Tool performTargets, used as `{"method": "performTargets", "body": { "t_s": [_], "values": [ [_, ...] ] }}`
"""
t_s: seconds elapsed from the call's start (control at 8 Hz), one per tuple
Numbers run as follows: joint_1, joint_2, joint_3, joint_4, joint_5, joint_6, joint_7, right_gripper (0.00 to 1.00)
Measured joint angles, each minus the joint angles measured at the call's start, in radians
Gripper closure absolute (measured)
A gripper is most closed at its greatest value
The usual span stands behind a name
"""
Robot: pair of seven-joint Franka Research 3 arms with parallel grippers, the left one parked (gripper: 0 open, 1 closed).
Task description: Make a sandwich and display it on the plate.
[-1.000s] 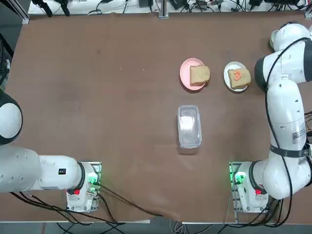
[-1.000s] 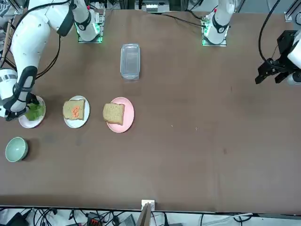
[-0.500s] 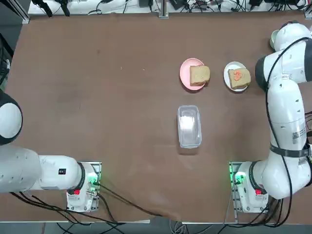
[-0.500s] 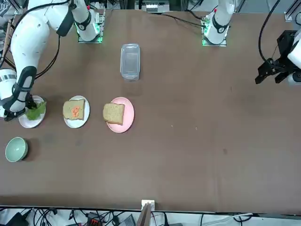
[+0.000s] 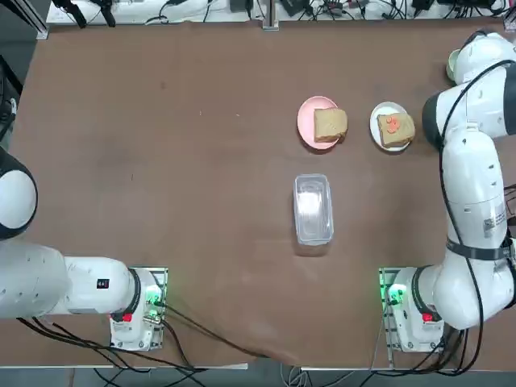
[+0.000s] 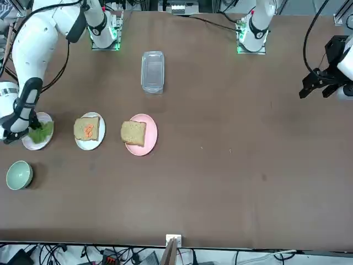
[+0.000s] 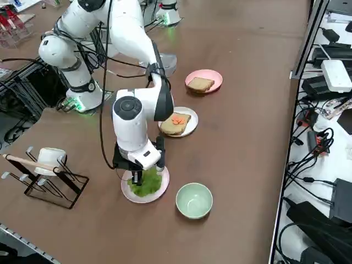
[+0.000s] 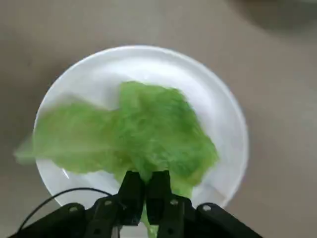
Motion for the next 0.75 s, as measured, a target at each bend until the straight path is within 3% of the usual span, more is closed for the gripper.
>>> {"method": "performTargets", "body": {
  "t_s": [0.38, 0.75],
  "values": [
    [0.065, -0.017, -0.146, 0.066, 0.002, -0.130, 0.005, 0.95],
    [0.214, -0.030, -0.287, 0.088, 0.005, -0.292, 0.152, 0.95]
  ]
}}
